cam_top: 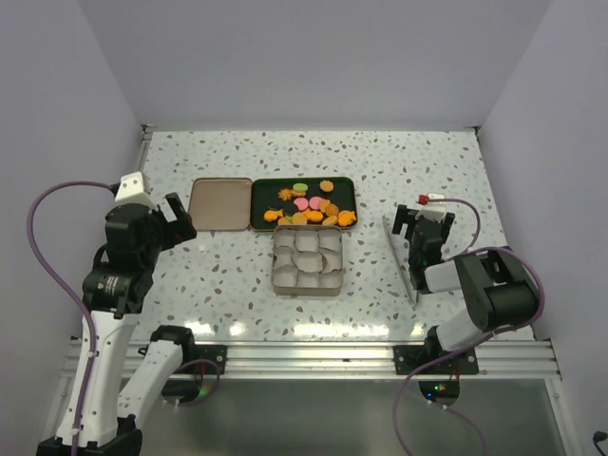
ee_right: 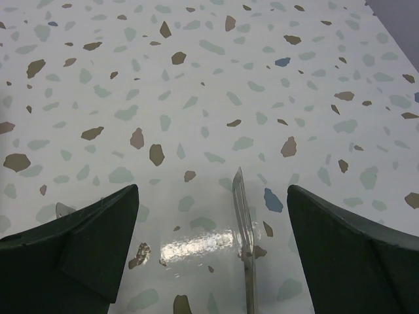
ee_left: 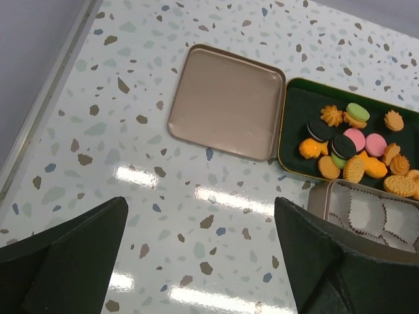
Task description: Pack the cookies
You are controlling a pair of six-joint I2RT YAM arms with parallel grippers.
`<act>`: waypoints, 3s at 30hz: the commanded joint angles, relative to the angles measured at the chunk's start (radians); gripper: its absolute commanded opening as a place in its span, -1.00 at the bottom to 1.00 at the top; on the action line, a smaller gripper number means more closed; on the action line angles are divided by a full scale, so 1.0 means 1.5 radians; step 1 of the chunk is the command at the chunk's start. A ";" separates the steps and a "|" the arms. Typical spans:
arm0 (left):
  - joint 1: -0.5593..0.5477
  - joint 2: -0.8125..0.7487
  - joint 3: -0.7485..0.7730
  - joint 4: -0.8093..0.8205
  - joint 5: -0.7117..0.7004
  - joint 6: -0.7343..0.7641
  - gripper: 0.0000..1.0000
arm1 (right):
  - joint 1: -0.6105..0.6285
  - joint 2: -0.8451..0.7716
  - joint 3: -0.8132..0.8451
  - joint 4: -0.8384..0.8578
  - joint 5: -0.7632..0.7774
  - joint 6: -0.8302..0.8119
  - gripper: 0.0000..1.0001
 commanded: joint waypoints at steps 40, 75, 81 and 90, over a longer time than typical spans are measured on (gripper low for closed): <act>-0.022 -0.009 -0.034 -0.059 0.050 -0.030 0.97 | -0.004 -0.242 0.427 -1.338 -0.236 0.319 0.97; -0.022 -0.010 -0.071 -0.079 0.072 -0.113 0.88 | -0.043 0.096 0.419 -1.136 -0.248 0.266 0.96; -0.022 -0.004 -0.078 -0.063 0.080 -0.120 0.88 | -0.042 0.080 0.401 -1.108 -0.234 0.266 0.51; -0.022 0.000 -0.085 -0.050 0.099 -0.128 0.87 | -0.028 -0.055 0.437 -1.205 -0.229 0.247 0.19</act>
